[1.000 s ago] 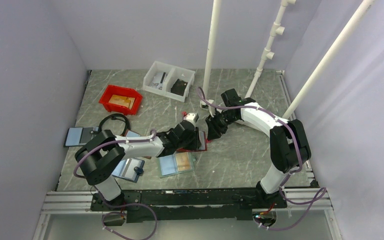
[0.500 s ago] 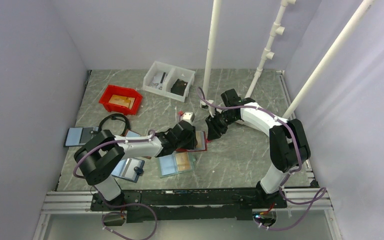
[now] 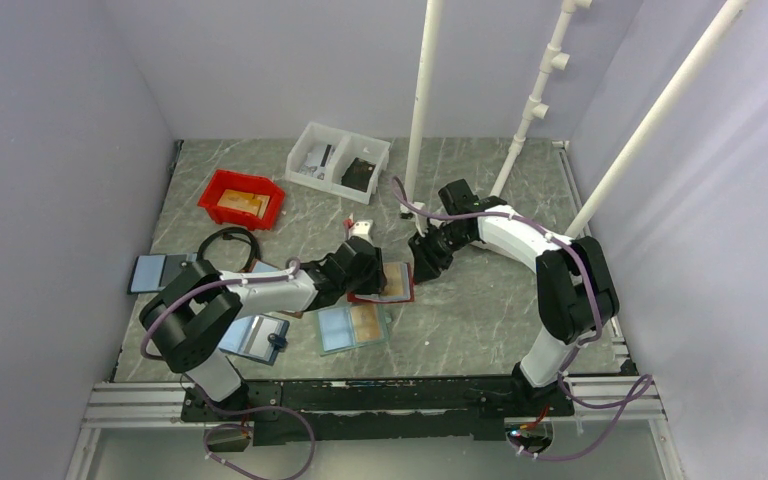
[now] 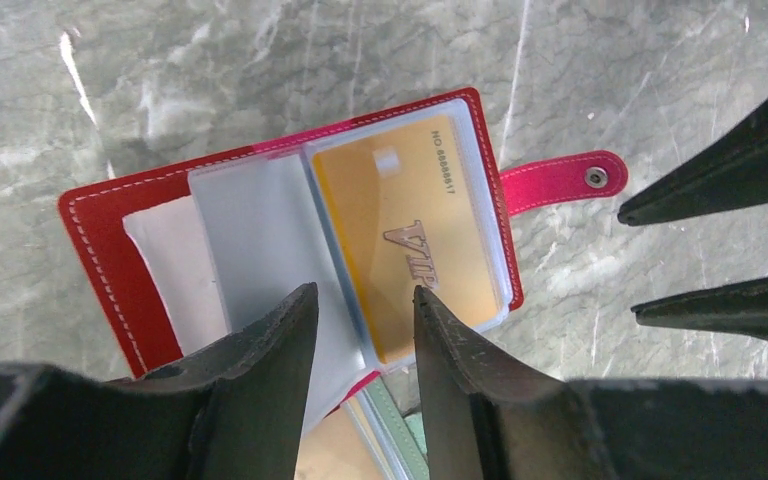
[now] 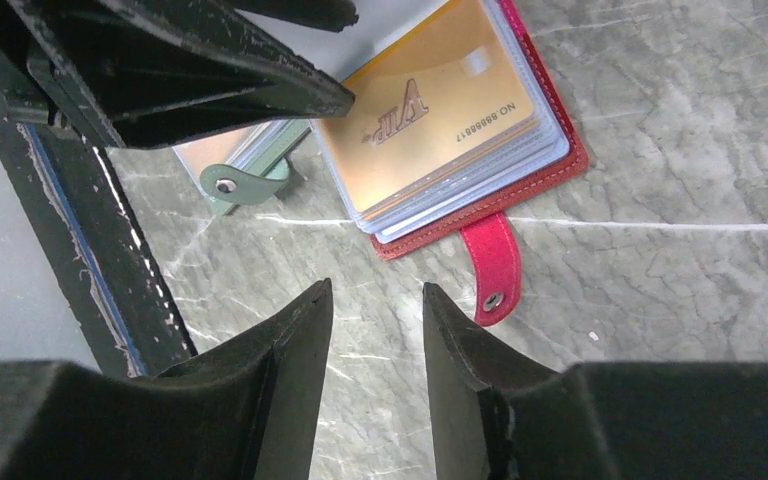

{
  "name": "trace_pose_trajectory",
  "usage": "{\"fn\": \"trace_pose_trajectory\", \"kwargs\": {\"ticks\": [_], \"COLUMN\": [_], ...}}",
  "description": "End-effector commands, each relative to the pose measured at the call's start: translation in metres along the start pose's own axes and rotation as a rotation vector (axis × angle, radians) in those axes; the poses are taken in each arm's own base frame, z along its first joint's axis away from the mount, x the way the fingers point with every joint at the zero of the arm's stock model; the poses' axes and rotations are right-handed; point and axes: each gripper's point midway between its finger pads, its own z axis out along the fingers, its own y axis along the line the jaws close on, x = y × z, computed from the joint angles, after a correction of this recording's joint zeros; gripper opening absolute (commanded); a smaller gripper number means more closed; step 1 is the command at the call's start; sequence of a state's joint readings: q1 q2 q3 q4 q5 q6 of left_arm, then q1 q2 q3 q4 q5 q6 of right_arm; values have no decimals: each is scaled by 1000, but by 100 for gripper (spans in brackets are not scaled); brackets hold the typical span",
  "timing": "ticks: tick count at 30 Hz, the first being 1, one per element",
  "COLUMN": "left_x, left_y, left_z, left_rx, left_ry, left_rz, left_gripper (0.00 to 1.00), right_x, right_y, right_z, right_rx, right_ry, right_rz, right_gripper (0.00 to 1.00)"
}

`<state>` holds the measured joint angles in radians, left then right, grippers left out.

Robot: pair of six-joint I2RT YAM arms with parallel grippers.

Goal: Take the credit cards out of the card holder
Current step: Remove the credit card from the card holder.

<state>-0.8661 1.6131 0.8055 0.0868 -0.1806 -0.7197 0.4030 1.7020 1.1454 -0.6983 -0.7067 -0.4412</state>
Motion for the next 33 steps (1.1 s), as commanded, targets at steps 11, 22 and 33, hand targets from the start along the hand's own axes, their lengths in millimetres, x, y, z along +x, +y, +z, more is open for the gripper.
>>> {"fn": "trace_pose_trajectory", "kwargs": {"ticks": [11, 22, 33], "left_x": [-16, -21, -21], "left_y": [0, -5, -5], "left_z": [-13, -16, -16], "left_rx": [24, 60, 70], "left_ry": [-30, -7, -1], "left_rz": [-57, -97, -108], "left_gripper": [48, 51, 51], "right_x": [-18, -18, -17], "right_y": [-2, -1, 0], "right_z": [-1, -1, 2], "right_rx": [8, 8, 7], "right_ry": [-31, -31, -25], "right_rz": [-43, -44, -46], "right_gripper": [41, 41, 41]}}
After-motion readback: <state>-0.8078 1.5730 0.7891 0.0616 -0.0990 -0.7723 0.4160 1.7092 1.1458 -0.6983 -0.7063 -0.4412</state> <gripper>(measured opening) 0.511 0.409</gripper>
